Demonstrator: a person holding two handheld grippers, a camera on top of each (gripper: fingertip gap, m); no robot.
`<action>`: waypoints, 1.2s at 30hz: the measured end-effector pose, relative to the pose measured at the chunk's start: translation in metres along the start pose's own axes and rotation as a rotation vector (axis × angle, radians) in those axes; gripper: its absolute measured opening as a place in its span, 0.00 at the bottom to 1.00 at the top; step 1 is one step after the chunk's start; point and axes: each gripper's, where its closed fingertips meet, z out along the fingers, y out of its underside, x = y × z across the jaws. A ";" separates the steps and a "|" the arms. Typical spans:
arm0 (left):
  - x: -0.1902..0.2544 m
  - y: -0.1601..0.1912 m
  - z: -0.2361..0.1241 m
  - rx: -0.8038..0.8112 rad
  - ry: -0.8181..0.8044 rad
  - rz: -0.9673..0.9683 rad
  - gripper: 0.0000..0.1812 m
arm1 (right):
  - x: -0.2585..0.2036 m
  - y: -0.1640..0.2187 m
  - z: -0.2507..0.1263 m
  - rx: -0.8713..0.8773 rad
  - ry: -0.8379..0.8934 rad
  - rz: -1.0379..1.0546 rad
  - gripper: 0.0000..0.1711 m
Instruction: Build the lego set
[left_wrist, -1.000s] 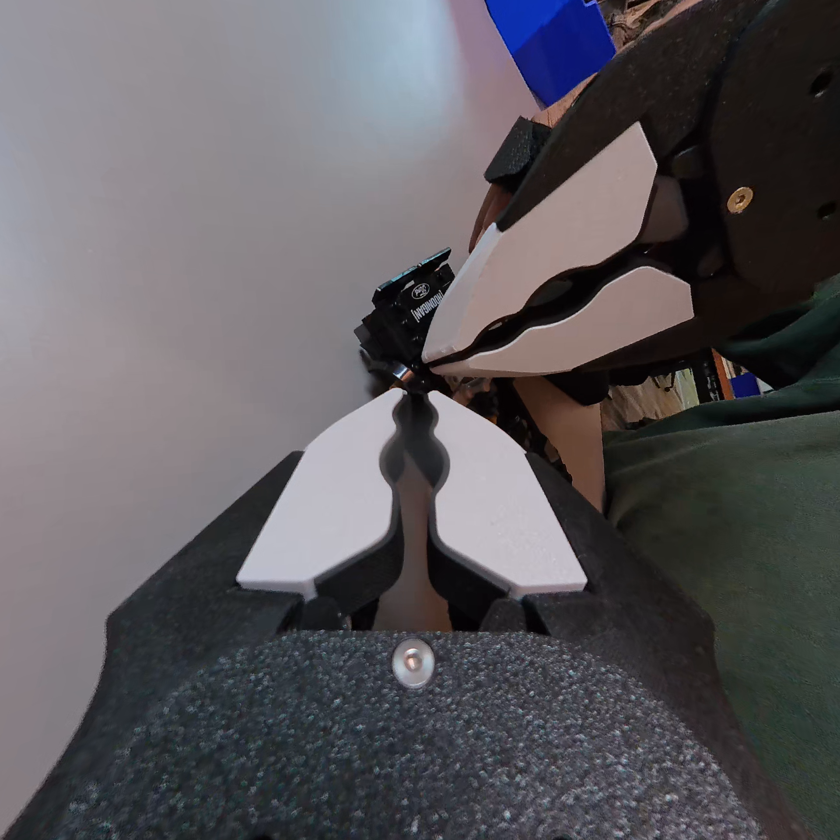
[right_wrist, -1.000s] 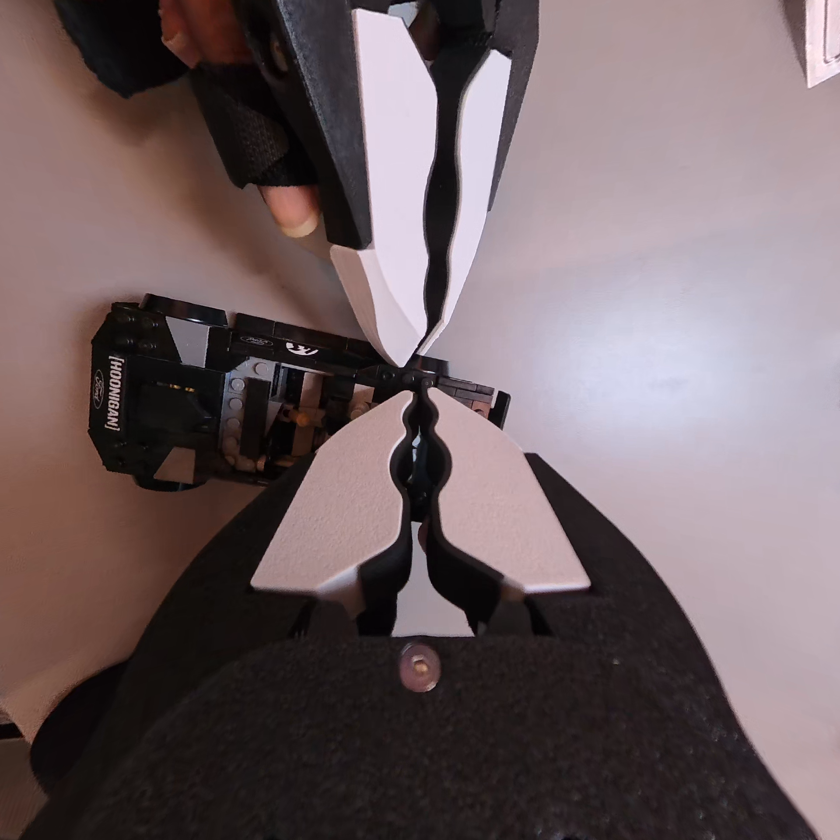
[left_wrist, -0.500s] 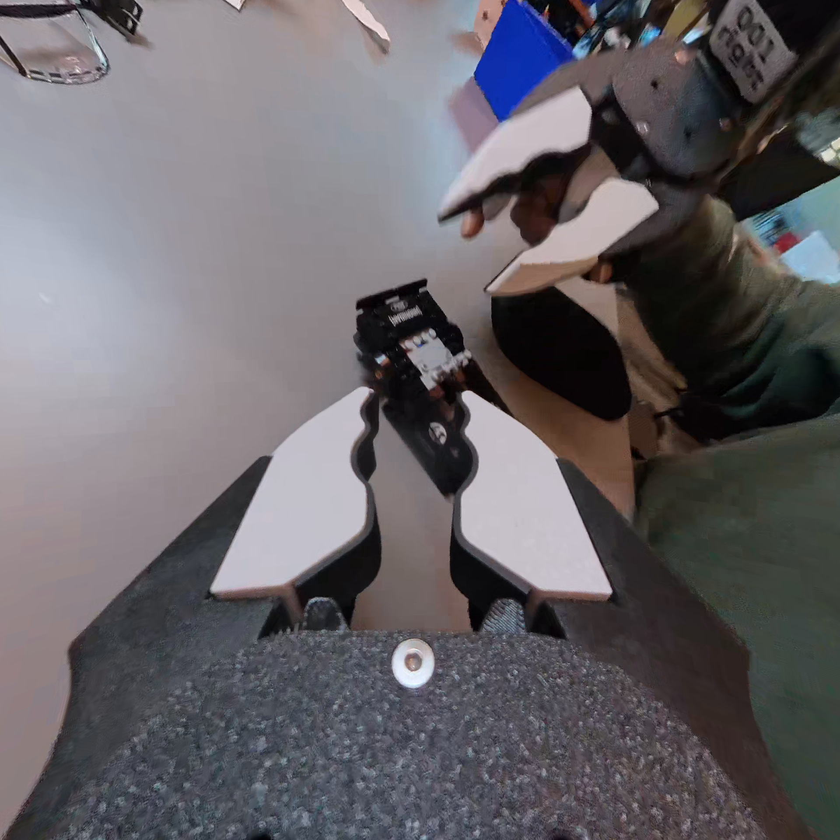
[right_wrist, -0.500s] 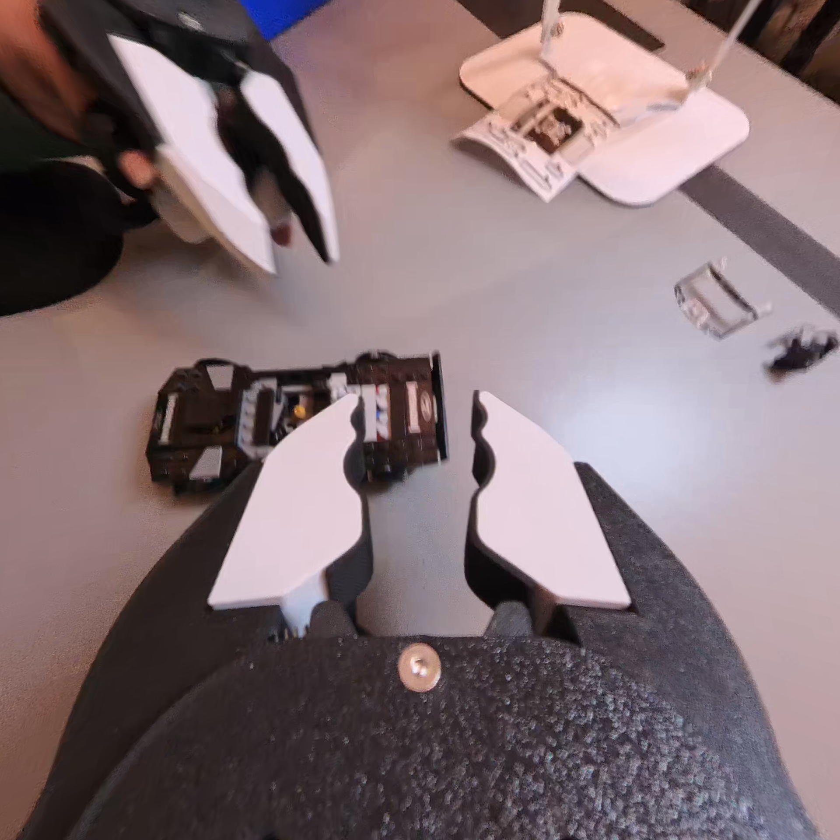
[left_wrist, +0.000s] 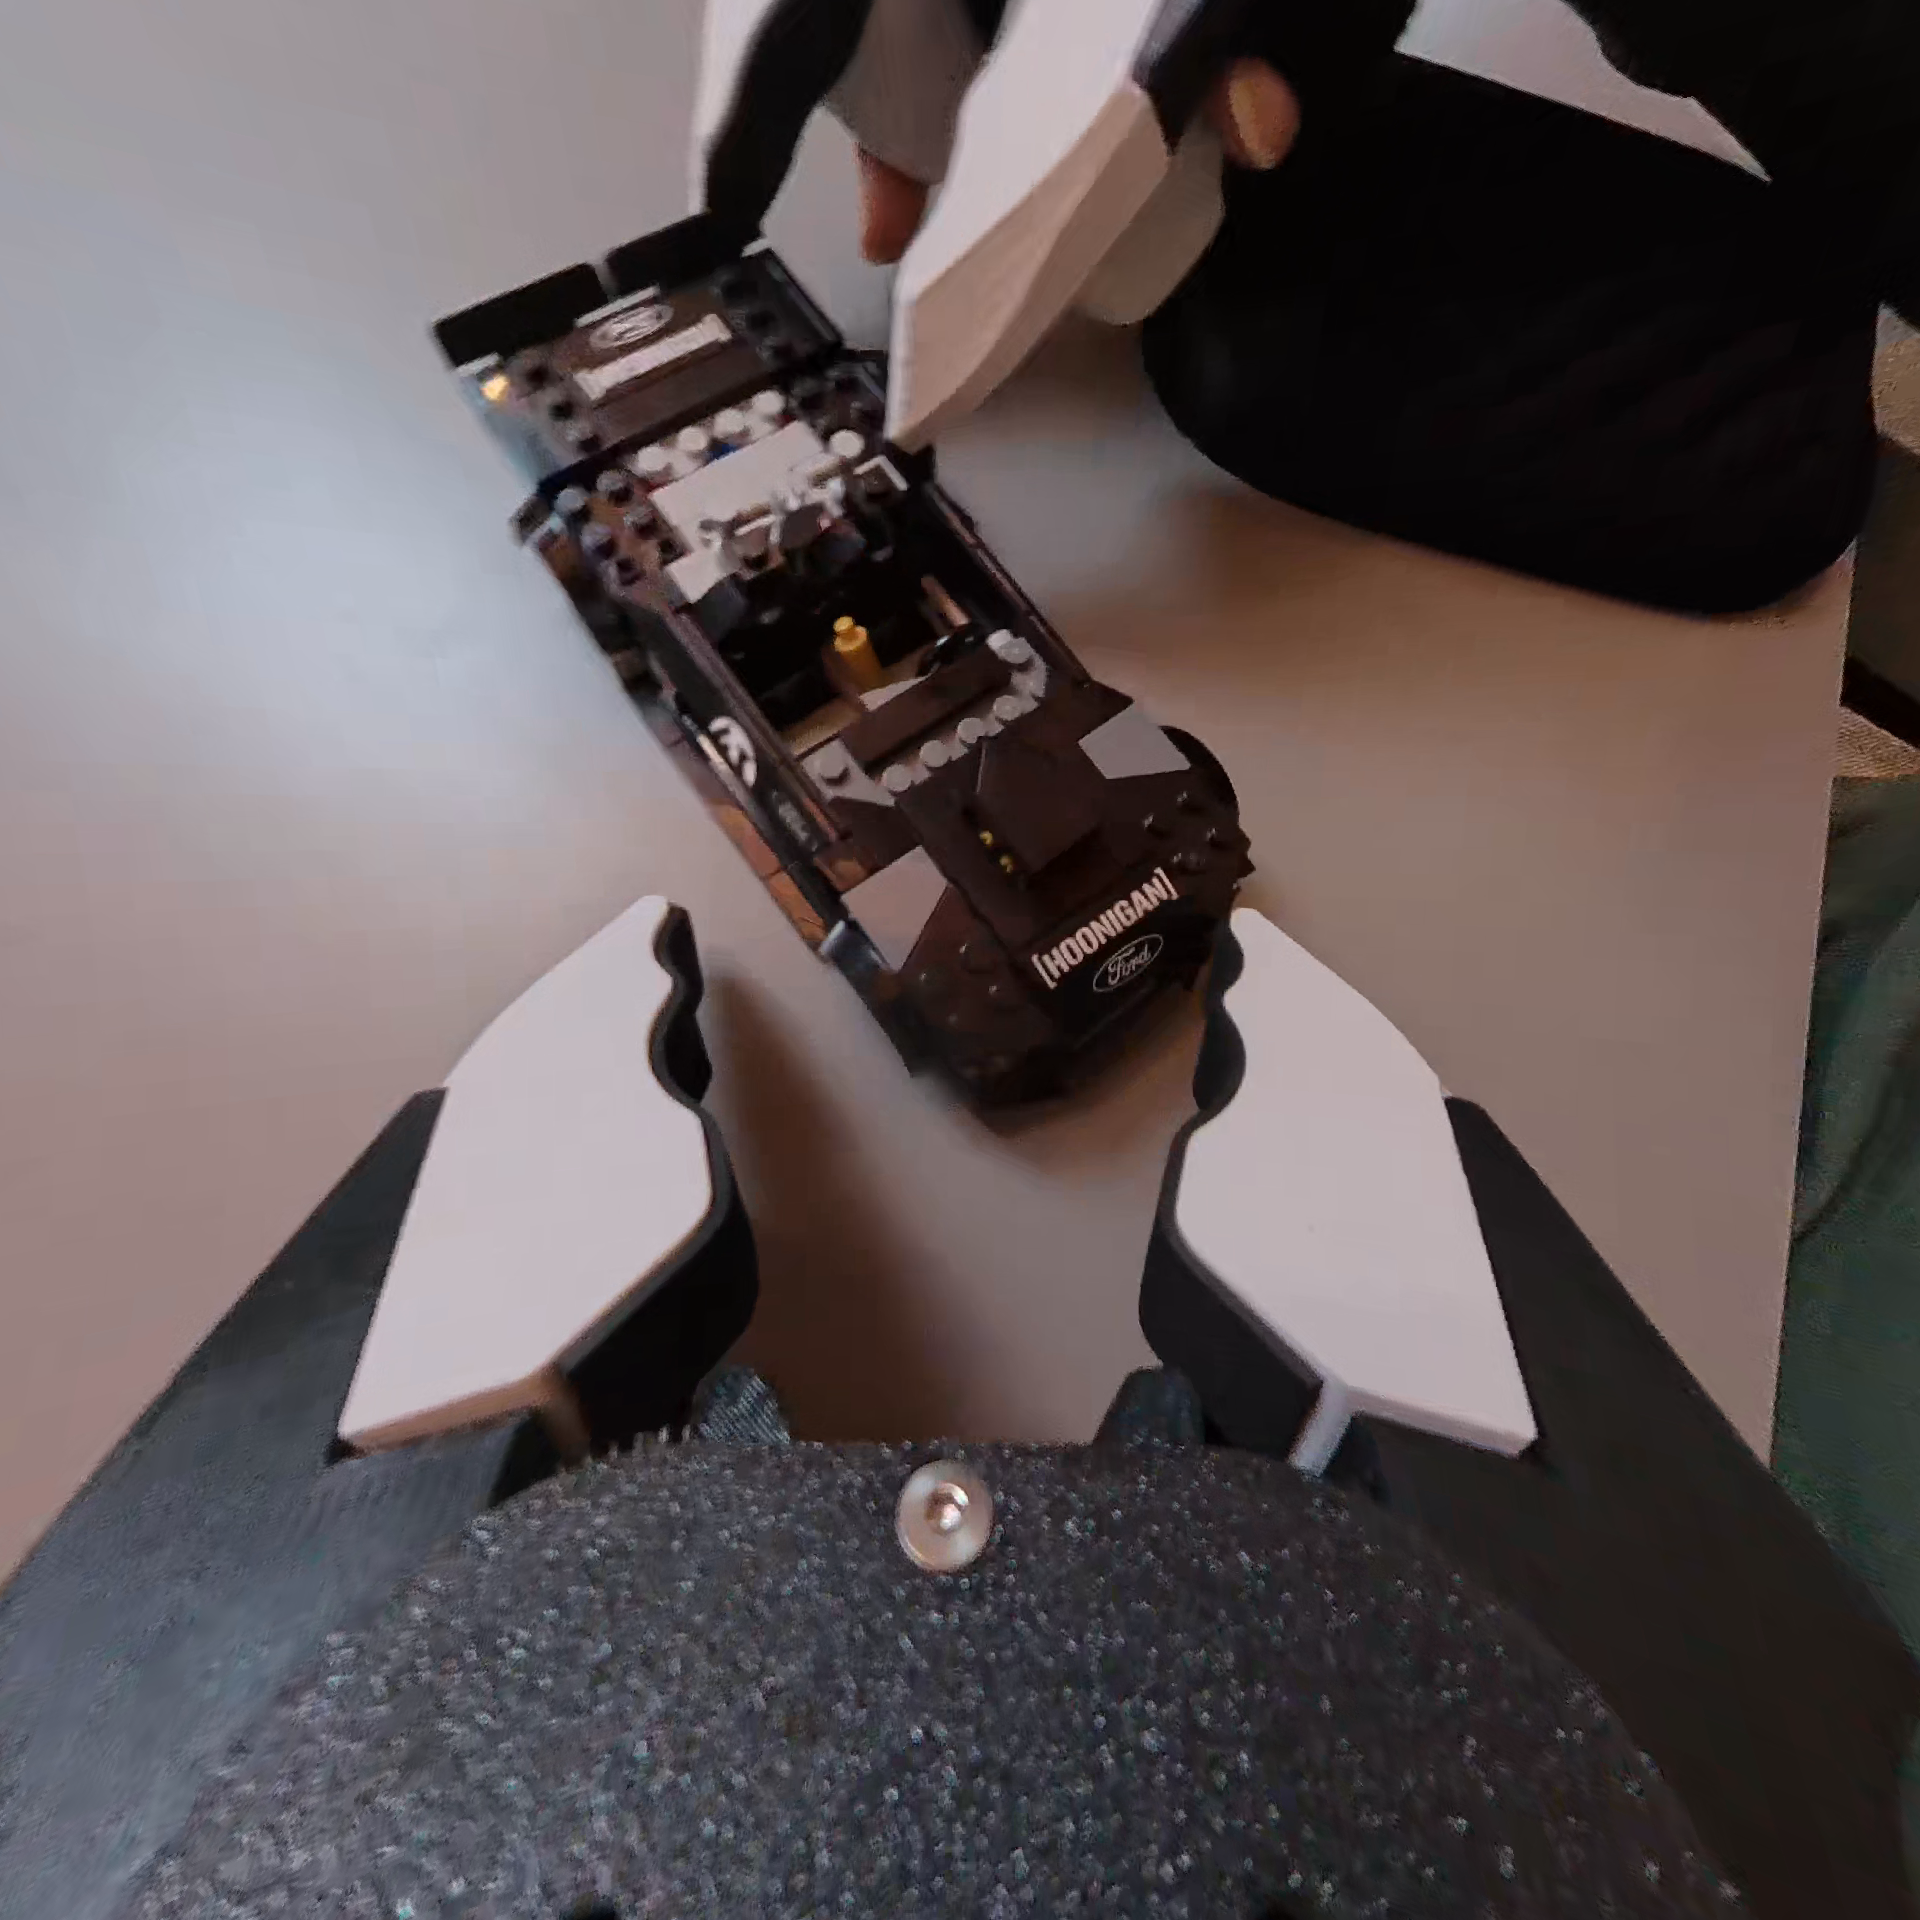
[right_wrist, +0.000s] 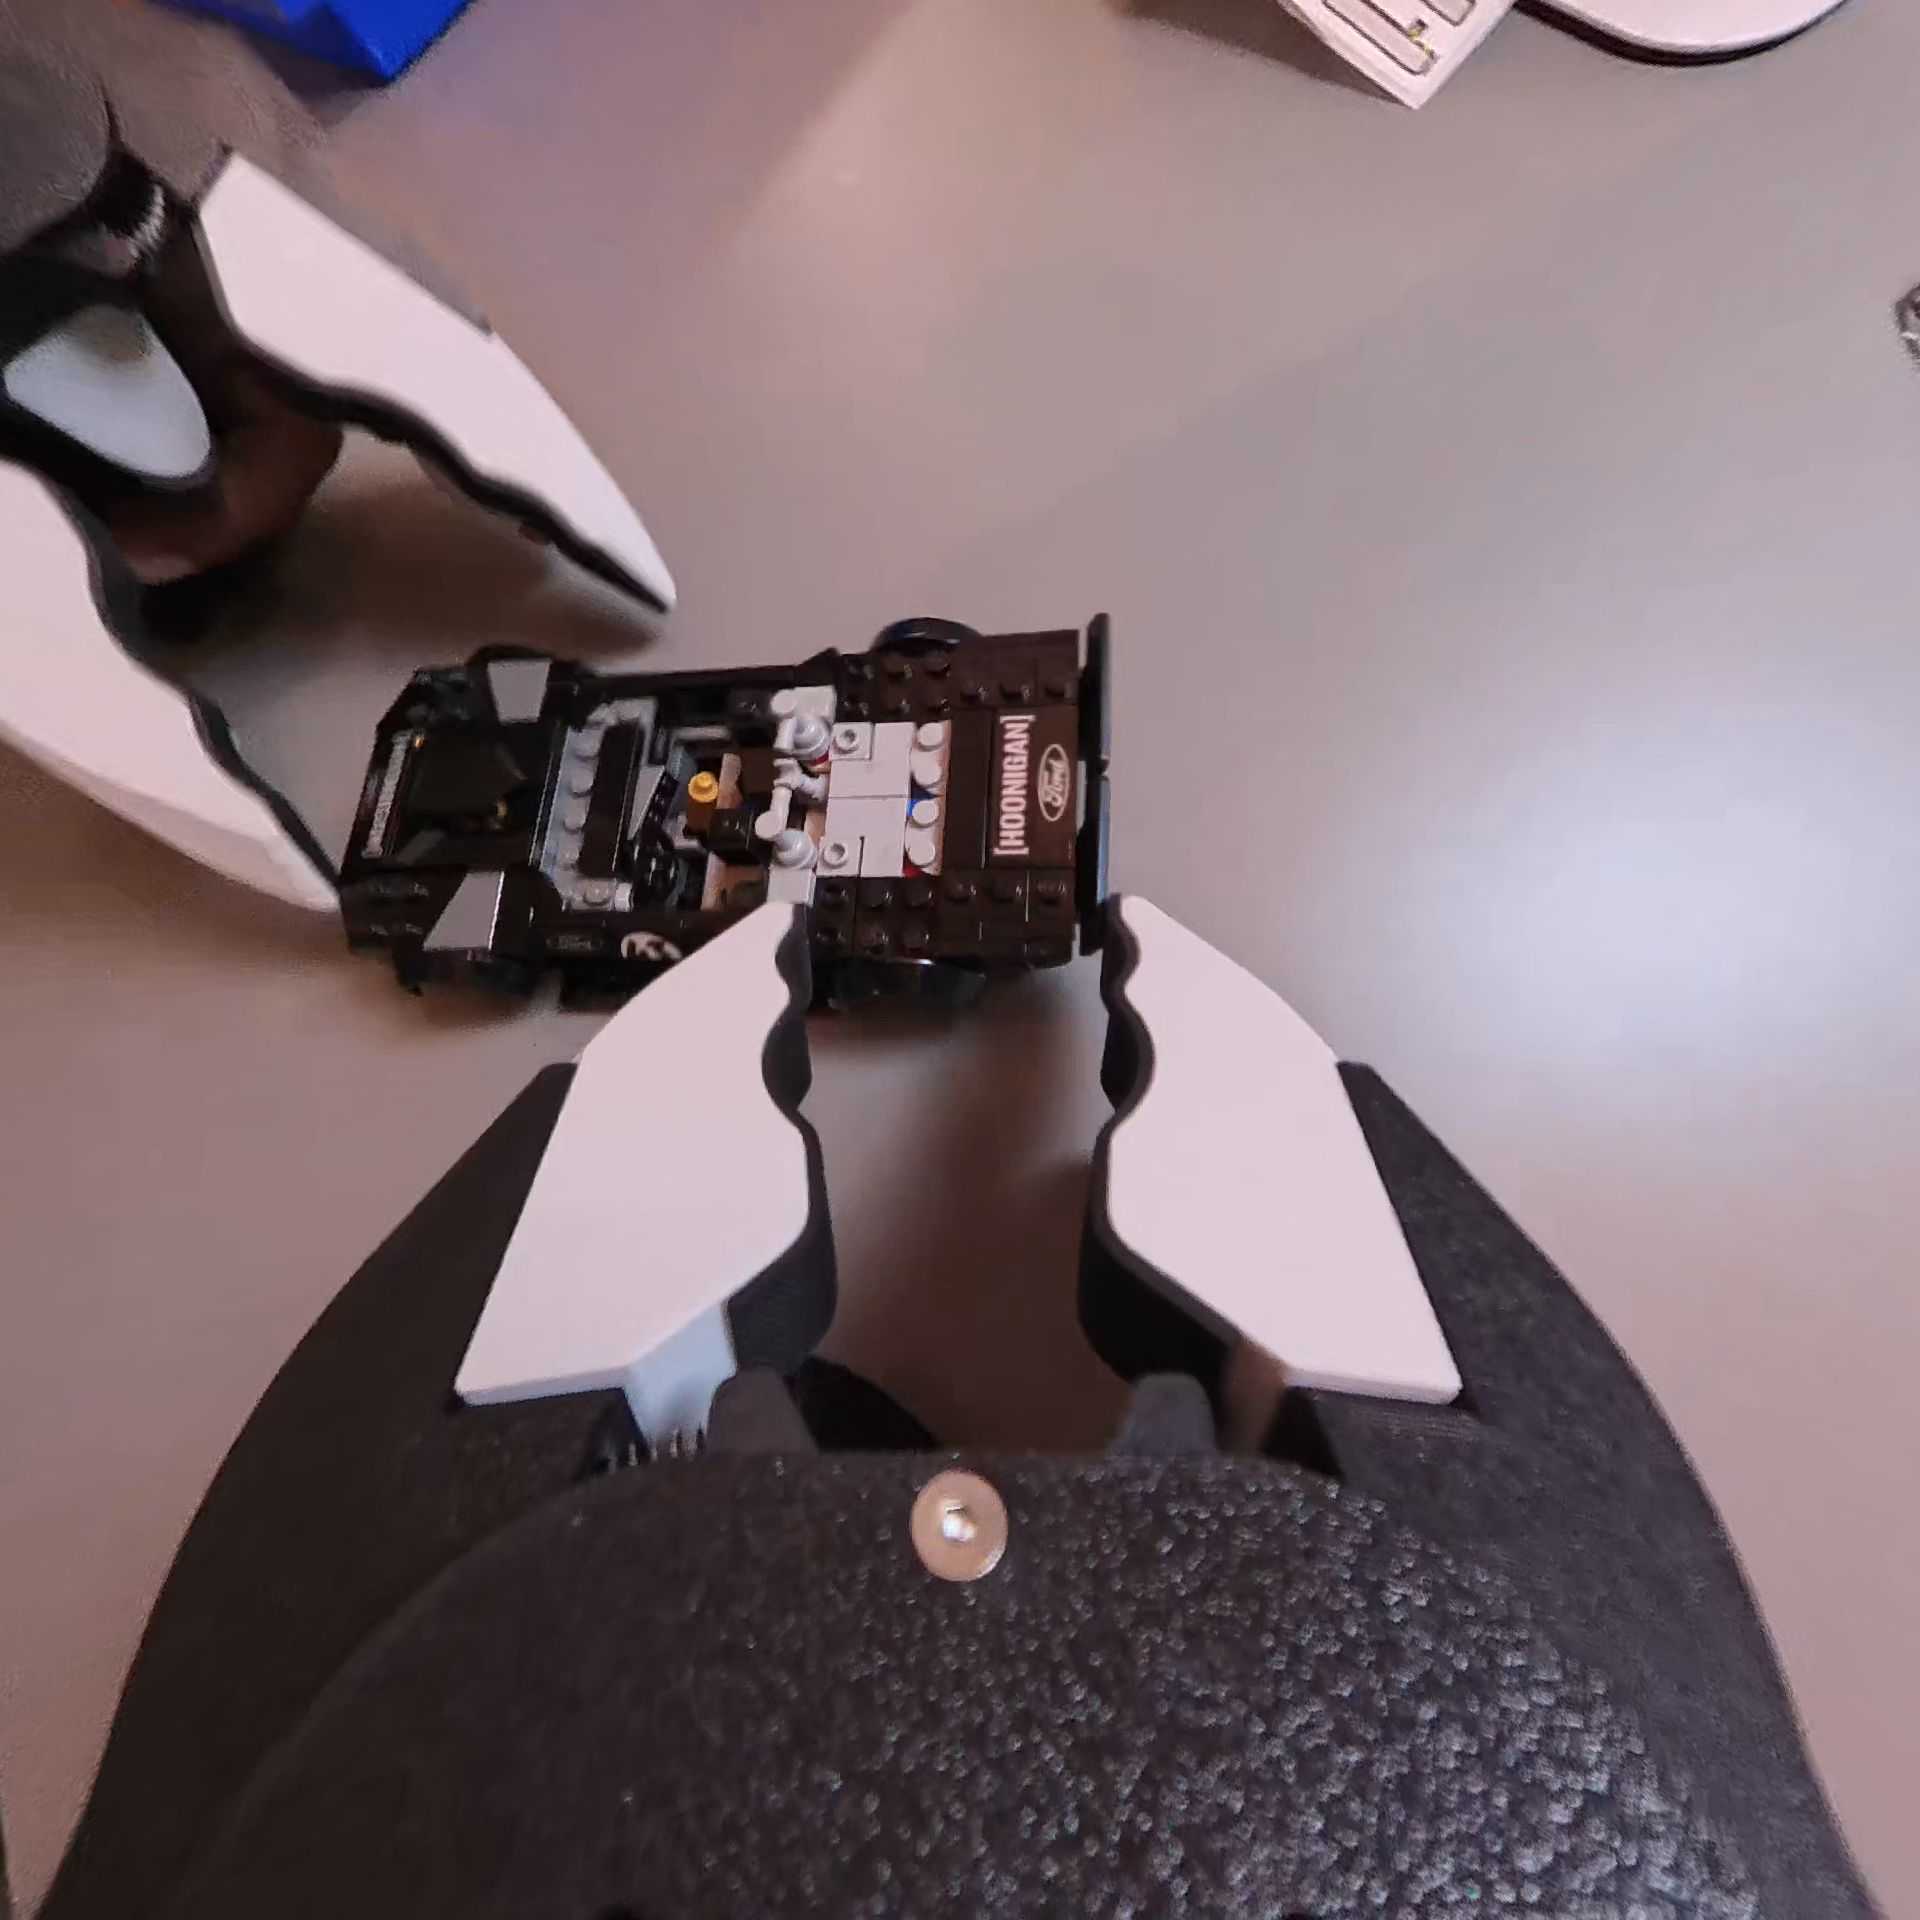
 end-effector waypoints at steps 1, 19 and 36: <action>-0.007 0.002 -0.003 0.002 -0.005 0.004 0.52 | 0.000 0.003 -0.003 -0.003 0.025 0.002 0.32; -0.102 -0.003 -0.014 0.006 -0.230 0.056 0.44 | 0.025 -0.007 0.018 -0.065 0.211 -0.162 0.27; -0.164 -0.024 -0.102 0.471 -0.402 -0.171 0.14 | 0.087 -0.107 -0.045 0.467 0.322 -0.030 0.00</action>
